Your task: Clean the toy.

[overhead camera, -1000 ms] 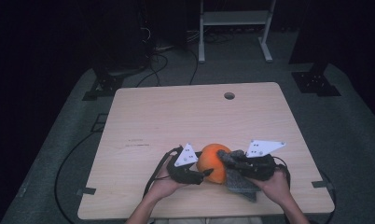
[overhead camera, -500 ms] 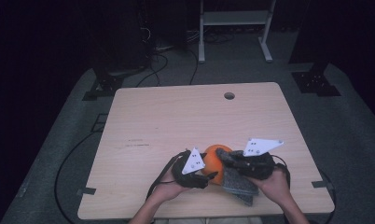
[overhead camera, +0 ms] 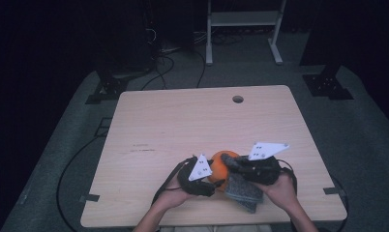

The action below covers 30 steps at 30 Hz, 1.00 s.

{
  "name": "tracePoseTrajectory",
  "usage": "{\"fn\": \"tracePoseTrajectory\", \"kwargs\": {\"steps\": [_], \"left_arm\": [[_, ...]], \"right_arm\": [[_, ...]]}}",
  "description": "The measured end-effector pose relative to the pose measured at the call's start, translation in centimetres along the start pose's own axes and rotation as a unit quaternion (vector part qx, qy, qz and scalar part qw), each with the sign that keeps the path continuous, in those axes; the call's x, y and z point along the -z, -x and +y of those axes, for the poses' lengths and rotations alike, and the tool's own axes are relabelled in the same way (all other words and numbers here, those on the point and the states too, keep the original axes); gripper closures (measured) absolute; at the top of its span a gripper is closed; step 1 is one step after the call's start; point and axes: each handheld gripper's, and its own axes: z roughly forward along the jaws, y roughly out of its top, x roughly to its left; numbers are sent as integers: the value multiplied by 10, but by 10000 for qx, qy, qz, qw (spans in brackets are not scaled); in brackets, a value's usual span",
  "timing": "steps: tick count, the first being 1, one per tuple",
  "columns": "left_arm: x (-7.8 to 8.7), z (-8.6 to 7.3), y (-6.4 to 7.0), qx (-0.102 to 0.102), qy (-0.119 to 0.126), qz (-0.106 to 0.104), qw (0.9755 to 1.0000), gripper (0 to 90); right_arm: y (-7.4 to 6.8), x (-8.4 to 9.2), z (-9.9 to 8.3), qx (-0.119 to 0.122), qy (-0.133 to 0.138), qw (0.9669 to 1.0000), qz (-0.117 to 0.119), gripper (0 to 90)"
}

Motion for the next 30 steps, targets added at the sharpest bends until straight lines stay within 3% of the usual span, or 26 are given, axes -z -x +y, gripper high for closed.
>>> {"fn": "tracePoseTrajectory", "kwargs": {"steps": [2, 3, 6, 11, 14, 15, 17, 18, 20, 22, 26, 28, 30], "left_arm": [[0, 0, 1, -63, -63, -12, 10000, 323], [0, -1, 0, -79, -113, 2, 9999, 325], [1, -7, -5, 66, -104, -39, 9999, 337], [2, -20, -16, 293, -278, -204, 9990, 314], [6, -19, -24, 506, -222, -448, 9975, 215], [9, -17, -26, 589, -36, -497, 9970, 191], [14, -13, -27, 757, 387, -623, 9944, 191], [14, -11, -27, 732, 375, -601, 9948, 213], [10, -13, -24, 542, 118, -495, 9972, 239], [9, -19, -25, 628, 98, -537, 9965, 265], [11, -26, -30, 754, -37, -528, 9957, 282], [11, -27, -31, 764, -22, -536, 9956, 282], [11, -22, -30, 813, 86, -601, 9948, 254]], "right_arm": [[-9, -8, 3, 59, 156, 9987, 475, 782], [-11, -12, 3, 99, 84, 9988, 475, 783], [-4, -10, 3, 142, -38, 9997, 200, 785], [16, 2, -10, -140, -193, 9992, -322, 784], [19, -3, -19, -254, -245, 9990, -275, 784], [16, -4, -18, -204, -251, 9990, -294, 784], [11, -7, -14, -146, -173, 9997, -99, 783], [7, -10, -13, -92, -160, 9998, -7, 783], [0, -17, -12, 24, -157, 9997, 201, 782], [-2, -20, -12, 73, -235, 9995, 212, 782], [9, -16, -20, -123, -356, 9992, 91, 782], [14, -13, -26, -302, -378, 9988, 75, 782], [14, -11, -27, -284, -408, 9988, 4, 782]]}}
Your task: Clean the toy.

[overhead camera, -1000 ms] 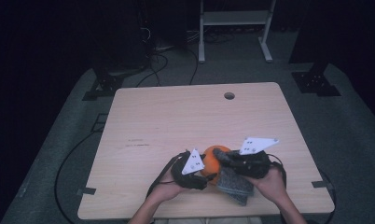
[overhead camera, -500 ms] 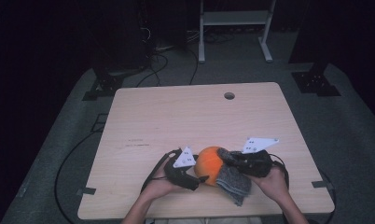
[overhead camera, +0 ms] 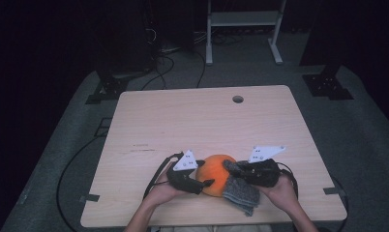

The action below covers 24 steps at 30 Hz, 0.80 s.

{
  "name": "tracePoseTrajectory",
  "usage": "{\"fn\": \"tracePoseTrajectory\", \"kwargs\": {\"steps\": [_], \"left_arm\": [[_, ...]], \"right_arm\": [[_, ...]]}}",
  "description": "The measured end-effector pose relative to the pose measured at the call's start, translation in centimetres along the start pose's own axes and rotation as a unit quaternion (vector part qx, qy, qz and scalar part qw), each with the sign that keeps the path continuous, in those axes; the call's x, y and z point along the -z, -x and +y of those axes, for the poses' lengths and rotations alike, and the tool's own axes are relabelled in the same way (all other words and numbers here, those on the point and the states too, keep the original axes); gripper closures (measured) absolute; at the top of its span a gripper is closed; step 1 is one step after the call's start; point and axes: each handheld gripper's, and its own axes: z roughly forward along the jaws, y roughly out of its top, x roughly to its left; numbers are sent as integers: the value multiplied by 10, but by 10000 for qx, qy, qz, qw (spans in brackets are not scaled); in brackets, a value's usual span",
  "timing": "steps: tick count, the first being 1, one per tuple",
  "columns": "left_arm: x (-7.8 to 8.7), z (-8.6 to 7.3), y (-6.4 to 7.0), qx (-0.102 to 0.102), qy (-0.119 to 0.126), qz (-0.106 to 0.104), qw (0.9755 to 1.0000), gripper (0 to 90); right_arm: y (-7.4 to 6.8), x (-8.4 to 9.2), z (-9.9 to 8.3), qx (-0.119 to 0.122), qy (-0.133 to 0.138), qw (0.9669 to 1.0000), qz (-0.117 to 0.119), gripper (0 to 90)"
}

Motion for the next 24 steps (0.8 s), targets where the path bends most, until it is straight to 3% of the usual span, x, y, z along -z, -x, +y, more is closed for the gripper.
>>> {"fn": "tracePoseTrajectory", "kwargs": {"steps": [1, 2, 3, 4, 6, 7, 10, 12, 14, 16, 18, 19, 20, 24], "left_arm": [[0, 0, 0, 0, 0, 0, 10000, 206], [-2, 5, 3, 49, 198, 29, 9998, 190], [-2, 5, 3, 49, 198, 29, 9998, 201], [-5, 8, 5, -7, 96, 185, 9998, 214], [-6, 5, 4, -30, 31, 207, 9998, 248], [-6, 5, 4, -30, 31, 207, 9998, 265], [-2, -1, -2, 90, -10, 201, 9998, 297], [0, -5, -7, 253, -12, 127, 9996, 304], [0, -2, -6, 328, 28, 50, 9994, 285], [0, 6, -1, 333, 152, -39, 9993, 203], [-2, 8, 1, 319, 168, 15, 9993, 200], [-6, 8, 1, 166, -18, 183, 9997, 221], [-5, 5, -2, 262, 22, 140, 9996, 237], [0, -3, -10, 418, 40, 128, 9990, 281]], "right_arm": [[0, 0, 0, 0, 0, 10000, 0, 782], [-4, 0, 2, 27, 75, 10000, 25, 782], [-4, 0, 2, 27, 75, 10000, 25, 782], [-10, -3, 5, 101, 250, 9991, 330, 781], [-17, -6, 8, 337, 155, 9990, 255, 779], [-16, -6, 7, 340, 151, 9990, 265, 779], [-8, -4, 3, 159, 139, 9994, 267, 780], [4, 1, -3, -107, 97, 9998, 117, 781], [3, 2, -4, -74, 76, 9999, 72, 781], [-3, 0, 0, 8, 168, 9998, 128, 780], [-11, -3, 5, 185, 292, 9990, 274, 780], [-14, -5, 7, 244, 299, 9988, 309, 779], [-15, -6, 8, 304, 265, 9989, 253, 779], [-6, -6, 2, 44, 215, 9994, 275, 780]]}}
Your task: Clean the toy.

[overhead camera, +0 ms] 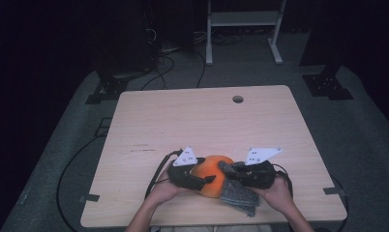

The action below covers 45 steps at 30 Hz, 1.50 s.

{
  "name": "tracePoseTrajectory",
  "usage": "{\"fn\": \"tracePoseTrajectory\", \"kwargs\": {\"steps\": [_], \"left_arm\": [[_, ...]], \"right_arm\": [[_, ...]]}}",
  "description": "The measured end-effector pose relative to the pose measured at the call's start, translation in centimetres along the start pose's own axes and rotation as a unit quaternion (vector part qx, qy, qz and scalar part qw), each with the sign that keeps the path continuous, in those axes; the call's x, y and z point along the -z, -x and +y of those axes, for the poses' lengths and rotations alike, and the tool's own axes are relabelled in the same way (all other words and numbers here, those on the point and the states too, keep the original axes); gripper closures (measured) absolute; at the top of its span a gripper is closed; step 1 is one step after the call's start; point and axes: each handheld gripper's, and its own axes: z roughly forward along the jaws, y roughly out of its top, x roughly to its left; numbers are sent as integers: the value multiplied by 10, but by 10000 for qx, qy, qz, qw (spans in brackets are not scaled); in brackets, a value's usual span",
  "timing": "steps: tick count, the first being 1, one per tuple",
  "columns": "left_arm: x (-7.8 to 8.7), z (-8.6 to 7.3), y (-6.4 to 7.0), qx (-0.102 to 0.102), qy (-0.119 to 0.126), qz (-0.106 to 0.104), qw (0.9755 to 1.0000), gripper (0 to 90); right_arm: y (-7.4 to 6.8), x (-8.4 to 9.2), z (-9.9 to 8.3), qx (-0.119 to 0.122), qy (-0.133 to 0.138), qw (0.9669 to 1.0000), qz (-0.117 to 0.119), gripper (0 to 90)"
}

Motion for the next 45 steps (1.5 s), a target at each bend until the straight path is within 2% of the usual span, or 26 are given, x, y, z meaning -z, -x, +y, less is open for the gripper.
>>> {"fn": "tracePoseTrajectory", "kwargs": {"steps": [2, 4, 5, 8, 10, 11, 14, 16, 17, 20, 21, 24, 26, 28, 29, 30, 31, 33, 34, 36, 37, 38, 40, 42, 44, 45], "left_arm": [[3, -4, -5, 118, -13, 26, 9999, 287], [3, -6, -7, 176, -3, 42, 9998, 291], [3, -7, -8, 179, -14, 68, 9998, 293], [3, -8, -10, 248, -4, 58, 9997, 296], [5, -9, -11, 238, -17, 40, 9997, 296], [5, -9, -12, 232, -13, 23, 9997, 297], [7, -11, -13, 291, 24, 3, 9996, 297], [6, -11, -13, 287, 26, -8, 9996, 297], [5, -11, -12, 259, 15, -10, 9997, 298], [4, -10, -9, 188, -15, 19, 9998, 301], [4, -10, -9, 177, -19, 18, 9998, 302], [4, -9, -7, 109, -22, -98, 9999, 299], [4, -7, -7, 95, 0, -229, 9997, 255], [1, -5, -12, 304, -48, -423, 9986, 181], [-1, -5, -15, 399, -59, -433, 9982, 163], [-3, -5, -15, 454, -42, -398, 9982, 163], [-5, -5, -13, 396, -55, -293, 9988, 174], [-7, -2, -4, -32, -36, 152, 9999, 283], [-8, 0, 1, -216, 53, 430, 9988, 328], [-9, 3, 7, -445, 290, 892, 9946, 380], [-10, 3, 9, -520, 388, 1081, 9920, 386], [-11, 3, 10, -536, 411, 1128, 9913, 384], [-10, 3, 11, -498, 349, 894, 9941, 342], [-5, 5, 9, -423, 269, 571, 9971, 264], [0, 7, 2, -27, 349, 164, 9993, 186], [1, 8, -2, 170, 355, 62, 9992, 163]], "right_arm": [[11, 3, -9, -259, -138, 9995, -130, 780], [12, 5, -12, -289, -189, 9993, -160, 780], [10, 6, -10, -291, -111, 9995, -99, 779], [-3, 5, -1, -89, 162, 9995, 243, 777], [-9, -2, 1, 88, 101, 9996, 260, 774], [-8, -4, 0, 86, 56, 9996, 266, 774], [2, -3, -6, -114, -19, 9997, 223, 776], [11, -2, -11, -361, -153, 9992, 91, 776], [15, -2, -14, -499, -243, 9984, 121, 776], [20, -1, -16, -584, -390, 9975, -59, 777], [20, 1, -15, -590, -347, 9976, -85, 777], [16, 5, -7, -628, 84, 9979, 117, 776], [13, 1, -3, -545, 74, 9984, 100, 772], [13, -3, -3, -518, 79, 9985, 148, 771], [14, -3, -3, -535, 114, 9984, 168, 770], [14, -3, -2, -570, 135, 9981, 173, 770], [14, -4, -1, -573, 145, 9981, 149, 770], [15, -6, 1, -538, 110, 9985, 43, 770], [16, -6, 1, -542, 108, 9985, -19, 770], [19, -5, 2, -607, 190, 9979, -157, 770], [21, -4, 3, -626, 230, 9976, -204, 769], [23, -3, 3, -661, 273, 9972, -199, 769], [23, -6, 2, -647, 240, 9975, -176, 769], [19, -9, -1, -470, 48, 9987, -202, 769], [15, -10, -3, -338, -8, 9993, -130, 771], [12, -11, -3, -291, -22, 9995, -106, 770]]}}
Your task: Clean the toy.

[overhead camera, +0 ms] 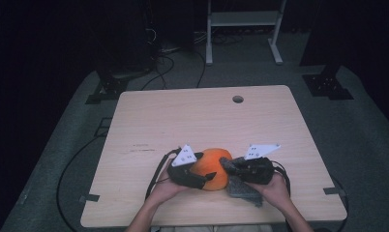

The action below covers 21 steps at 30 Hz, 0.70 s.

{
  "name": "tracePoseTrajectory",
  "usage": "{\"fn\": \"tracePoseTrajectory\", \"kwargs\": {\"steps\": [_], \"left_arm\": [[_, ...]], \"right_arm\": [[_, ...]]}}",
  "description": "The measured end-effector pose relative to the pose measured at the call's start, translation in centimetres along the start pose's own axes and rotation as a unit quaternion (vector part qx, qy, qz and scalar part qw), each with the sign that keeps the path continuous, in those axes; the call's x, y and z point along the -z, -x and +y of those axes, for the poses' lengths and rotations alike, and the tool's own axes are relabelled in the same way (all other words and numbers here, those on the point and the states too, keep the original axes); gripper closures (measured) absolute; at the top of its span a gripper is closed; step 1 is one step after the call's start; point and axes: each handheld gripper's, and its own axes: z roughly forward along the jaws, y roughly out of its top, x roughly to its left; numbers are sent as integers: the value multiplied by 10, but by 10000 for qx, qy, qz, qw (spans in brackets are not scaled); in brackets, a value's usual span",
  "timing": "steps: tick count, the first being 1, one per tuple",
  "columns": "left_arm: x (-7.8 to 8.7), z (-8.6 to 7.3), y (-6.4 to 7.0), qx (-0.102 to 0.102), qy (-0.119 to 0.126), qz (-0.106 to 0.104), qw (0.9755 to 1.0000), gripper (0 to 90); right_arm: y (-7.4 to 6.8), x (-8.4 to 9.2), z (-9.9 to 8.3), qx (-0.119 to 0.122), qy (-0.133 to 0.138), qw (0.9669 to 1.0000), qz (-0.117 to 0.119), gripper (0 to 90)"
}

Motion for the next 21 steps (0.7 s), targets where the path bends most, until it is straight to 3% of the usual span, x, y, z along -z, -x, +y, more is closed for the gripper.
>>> {"fn": "tracePoseTrajectory", "kwargs": {"steps": [2, 5, 8, 11, 12, 16, 17, 20, 21], "left_arm": [[-2, -2, -4, 202, -51, 75, 9998, 154], [-6, -9, -4, 104, -247, 272, 9993, 268], [-4, -10, -4, 43, -319, 267, 9991, 317], [-1, -13, -3, -1, -302, 215, 9993, 321], [-1, -13, -3, -1, -302, 215, 9993, 321], [2, -12, -2, -101, -417, 173, 9989, 319], [5, -12, -3, -79, -418, 99, 9990, 308], [9, -7, -6, 9, -323, -58, 9995, 199], [9, -2, -10, 218, -185, -98, 9995, 171]], "right_arm": [[-6, -1, -2, 115, -25, 9999, 77, 771], [-11, -1, -2, 193, -25, 9998, -8, 770], [1, 1, -8, -196, -35, 9998, -21, 775], [9, 2, -15, -382, -231, 9989, -146, 775], [9, 2, -15, -382, -231, 9989, -146, 775], [3, 4, -2, -242, 212, 9995, 33, 773], [2, 2, -1, -238, 199, 9995, 59, 773], [1, -2, -2, -179, 160, 9997, 90, 773], [-3, -2, -2, 40, 114, 9999, 26, 773]]}}
